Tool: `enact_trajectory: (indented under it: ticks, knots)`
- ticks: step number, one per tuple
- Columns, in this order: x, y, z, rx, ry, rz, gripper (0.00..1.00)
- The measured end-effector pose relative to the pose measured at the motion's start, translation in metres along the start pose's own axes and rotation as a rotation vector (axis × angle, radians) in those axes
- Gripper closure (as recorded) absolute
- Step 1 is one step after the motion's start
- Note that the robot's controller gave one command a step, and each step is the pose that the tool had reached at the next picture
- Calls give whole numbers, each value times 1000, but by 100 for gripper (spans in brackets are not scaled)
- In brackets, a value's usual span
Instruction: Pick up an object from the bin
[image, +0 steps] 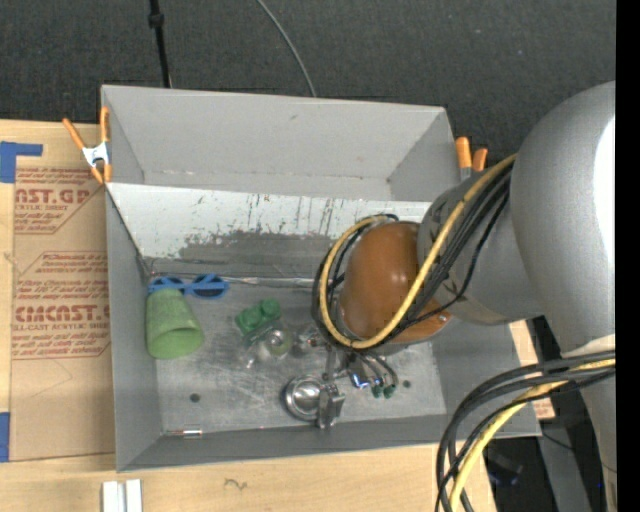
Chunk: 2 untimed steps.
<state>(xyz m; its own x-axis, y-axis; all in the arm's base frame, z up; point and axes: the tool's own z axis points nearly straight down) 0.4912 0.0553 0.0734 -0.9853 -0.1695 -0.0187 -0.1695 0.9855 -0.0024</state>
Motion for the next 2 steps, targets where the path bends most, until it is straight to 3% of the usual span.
enact_trajectory:
  ticks: [1,2]
  knots:
    - [3,0,3,-2,12,3,100]
    - [-6,-4,-184,-2,9,-93,100]
